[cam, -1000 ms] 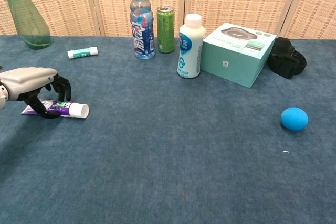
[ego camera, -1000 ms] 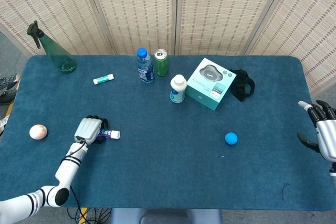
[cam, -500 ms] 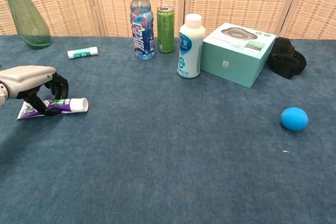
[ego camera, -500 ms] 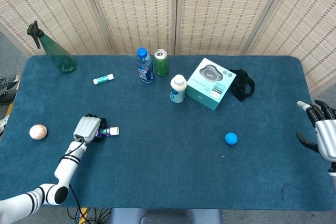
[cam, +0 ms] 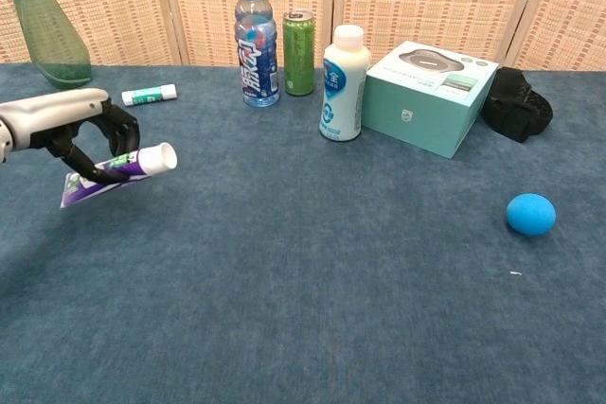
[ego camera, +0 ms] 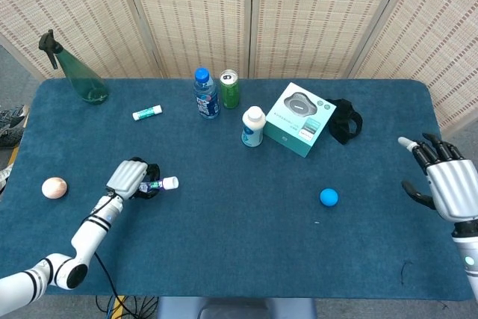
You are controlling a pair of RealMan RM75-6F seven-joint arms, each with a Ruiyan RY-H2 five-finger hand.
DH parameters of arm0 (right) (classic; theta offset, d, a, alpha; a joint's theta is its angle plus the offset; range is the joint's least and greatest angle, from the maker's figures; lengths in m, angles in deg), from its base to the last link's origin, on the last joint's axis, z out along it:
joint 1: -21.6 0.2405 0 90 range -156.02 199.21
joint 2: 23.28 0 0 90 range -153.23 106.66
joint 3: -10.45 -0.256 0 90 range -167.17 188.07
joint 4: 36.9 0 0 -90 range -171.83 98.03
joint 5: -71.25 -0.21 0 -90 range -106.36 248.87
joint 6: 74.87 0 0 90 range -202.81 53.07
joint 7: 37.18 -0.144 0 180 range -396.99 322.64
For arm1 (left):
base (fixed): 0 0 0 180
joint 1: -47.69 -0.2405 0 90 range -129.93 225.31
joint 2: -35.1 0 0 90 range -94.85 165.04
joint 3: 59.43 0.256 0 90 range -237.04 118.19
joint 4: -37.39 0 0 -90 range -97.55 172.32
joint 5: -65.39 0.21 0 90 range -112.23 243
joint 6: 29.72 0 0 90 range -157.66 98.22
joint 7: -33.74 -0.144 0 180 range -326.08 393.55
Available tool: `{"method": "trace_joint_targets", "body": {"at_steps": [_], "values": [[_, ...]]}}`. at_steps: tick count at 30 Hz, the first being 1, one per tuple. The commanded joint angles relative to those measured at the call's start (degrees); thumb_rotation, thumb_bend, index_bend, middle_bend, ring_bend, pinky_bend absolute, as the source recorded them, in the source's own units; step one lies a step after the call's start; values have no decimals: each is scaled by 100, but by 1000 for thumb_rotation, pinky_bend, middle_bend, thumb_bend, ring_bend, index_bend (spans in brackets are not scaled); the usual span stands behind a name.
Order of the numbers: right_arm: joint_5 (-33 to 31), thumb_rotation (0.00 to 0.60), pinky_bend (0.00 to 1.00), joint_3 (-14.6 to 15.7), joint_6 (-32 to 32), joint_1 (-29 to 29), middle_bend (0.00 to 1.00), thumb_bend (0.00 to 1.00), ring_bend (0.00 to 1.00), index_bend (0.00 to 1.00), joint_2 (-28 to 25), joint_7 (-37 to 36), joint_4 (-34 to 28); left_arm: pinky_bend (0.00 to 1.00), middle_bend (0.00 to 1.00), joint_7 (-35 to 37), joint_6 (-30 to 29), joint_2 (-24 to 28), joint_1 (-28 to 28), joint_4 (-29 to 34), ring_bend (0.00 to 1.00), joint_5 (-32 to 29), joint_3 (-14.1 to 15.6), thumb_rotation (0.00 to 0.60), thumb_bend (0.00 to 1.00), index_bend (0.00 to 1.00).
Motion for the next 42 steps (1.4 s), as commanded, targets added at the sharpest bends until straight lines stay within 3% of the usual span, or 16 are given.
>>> {"method": "trace_joint_targets", "body": {"at_steps": [1,9,21,30,42], "values": [[343,600,274,-35,186,270,354,167,154,223,-7,-173,-23,228,633,726,135,437,161,560,415,366,-141,600,354,546],[1121,600,274,-68,752,1056,357,169,155,229,232,-740,-39,229,644,1716,594,814,556,1119,424,624,-313,600,367,554],[1863,600,275,-125,1301,2146,359,108,155,325,1014,-1007,277,230,644,2992,1195,874,1121,1193,424,884,-394,600,367,555],[1919,600,275,-201,1590,2700,358,91,155,376,1538,-700,574,231,644,3984,1333,944,1430,1177,424,1171,-404,600,369,555],[1868,600,274,-186,1752,3168,358,111,155,399,2060,-391,970,232,645,4653,1258,999,1645,1110,424,1439,-203,600,373,554]]}}
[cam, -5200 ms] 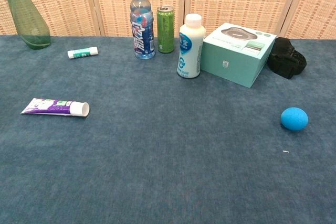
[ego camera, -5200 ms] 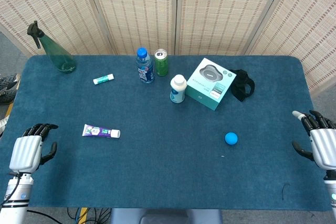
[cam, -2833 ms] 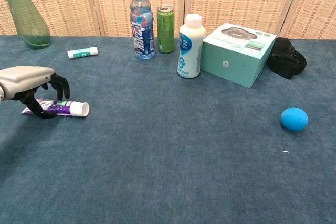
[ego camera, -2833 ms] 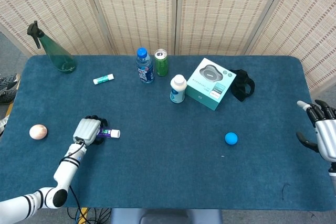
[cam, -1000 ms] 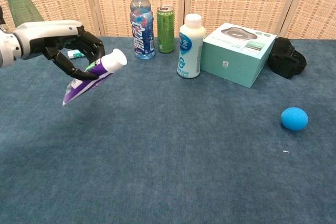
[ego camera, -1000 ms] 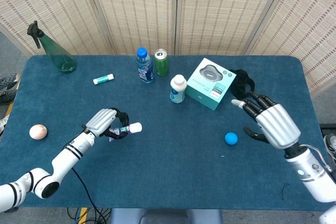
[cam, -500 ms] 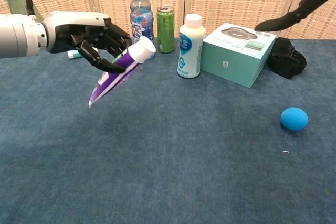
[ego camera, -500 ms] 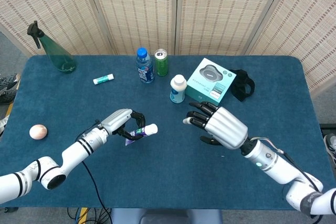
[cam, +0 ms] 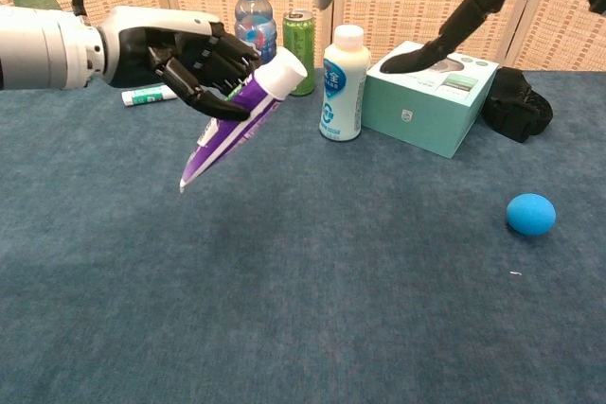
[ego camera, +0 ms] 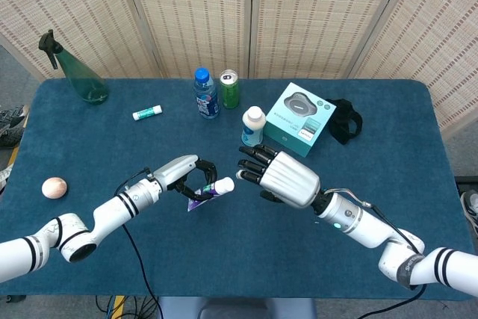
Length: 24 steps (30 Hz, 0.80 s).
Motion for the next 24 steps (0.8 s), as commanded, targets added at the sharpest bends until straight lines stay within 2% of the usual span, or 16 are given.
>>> {"method": "trace_joint_targets", "body": {"at_steps": [1,24], "values": [[-5,600,274,17,11,93,358,115,155,402,115,70,96,231,645,139,-42,15,54,-14,424,63,59,600,373,554],[-260,600,274,102,194,601,358,130,155,422,654,471,435,231,644,930,-118,-18,394,-292,424,221,386,600,373,553]]}}
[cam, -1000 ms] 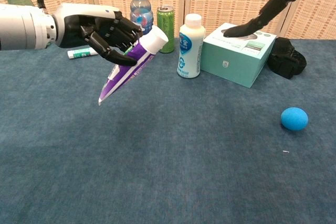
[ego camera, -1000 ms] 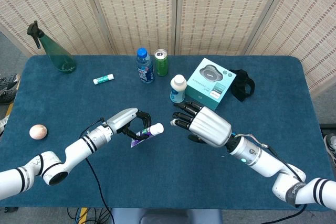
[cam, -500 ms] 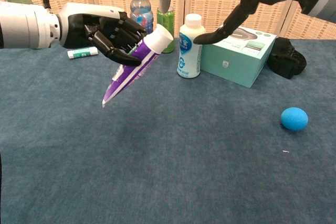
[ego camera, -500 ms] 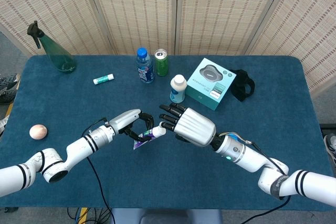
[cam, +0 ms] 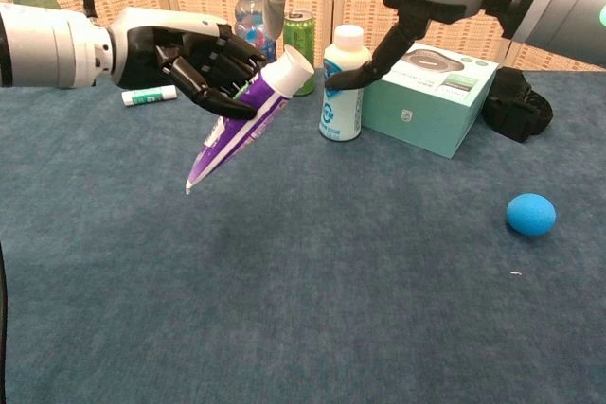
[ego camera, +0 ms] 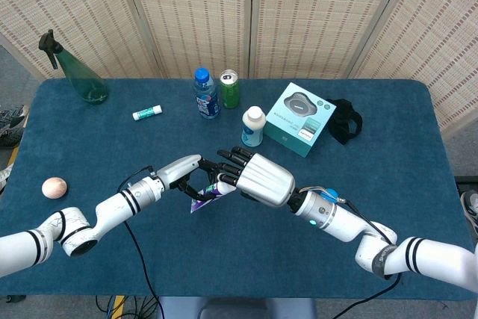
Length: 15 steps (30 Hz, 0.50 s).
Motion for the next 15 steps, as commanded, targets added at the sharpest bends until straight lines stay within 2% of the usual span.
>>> {"method": "trace_joint_targets", "body": {"at_steps": [1,15], "values": [[-24,600,274,15,-5,26,359,132,155,425,18,21,19,231,644,83,-21,-8,28,-37,424,11,40,600,374,553],[-196,600,274,96,51,152,359,174,155,449,74,44,68,229,644,261,-143,-21,128,-91,424,75,189,600,374,553]]}}
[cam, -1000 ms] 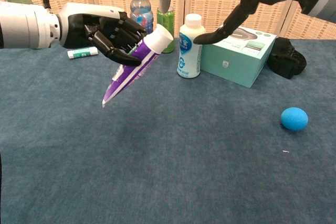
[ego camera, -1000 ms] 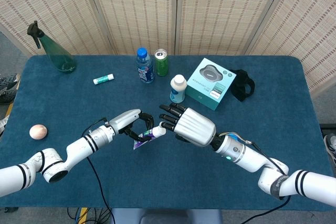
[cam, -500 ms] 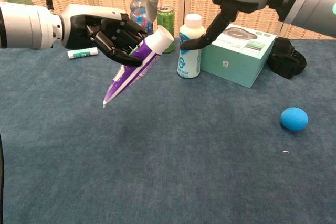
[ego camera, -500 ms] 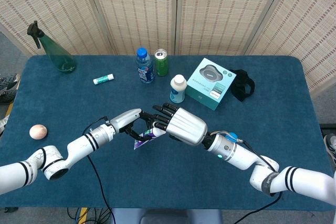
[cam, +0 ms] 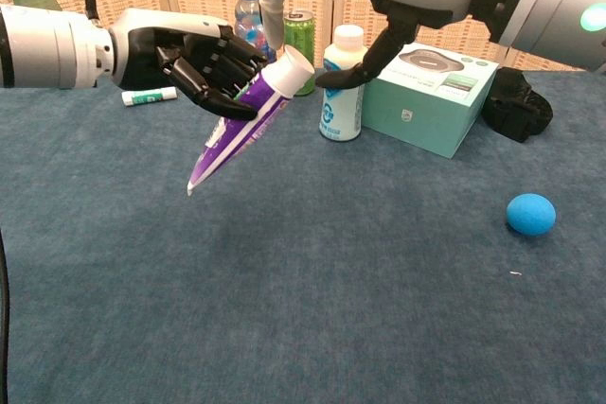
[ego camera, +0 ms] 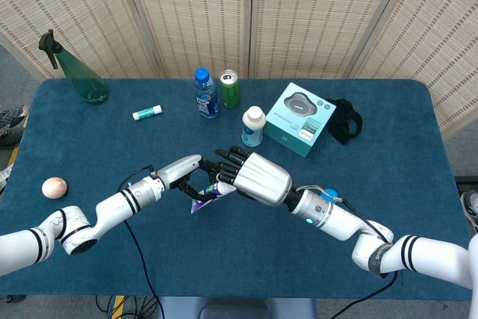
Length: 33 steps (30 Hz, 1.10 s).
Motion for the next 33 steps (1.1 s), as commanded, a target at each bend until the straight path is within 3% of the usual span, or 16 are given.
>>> {"method": "trace_joint_targets", "body": {"at_steps": [1,33], "values": [[-23,600,274,18,17,17,359,174,155,450,6,23,9,230,645,25,-9,0,21,0,424,7,18,600,374,553],[-198,600,275,102,-2,185,360,202,155,546,154,85,146,232,644,348,-207,-20,138,-85,424,114,249,600,375,553]]}}
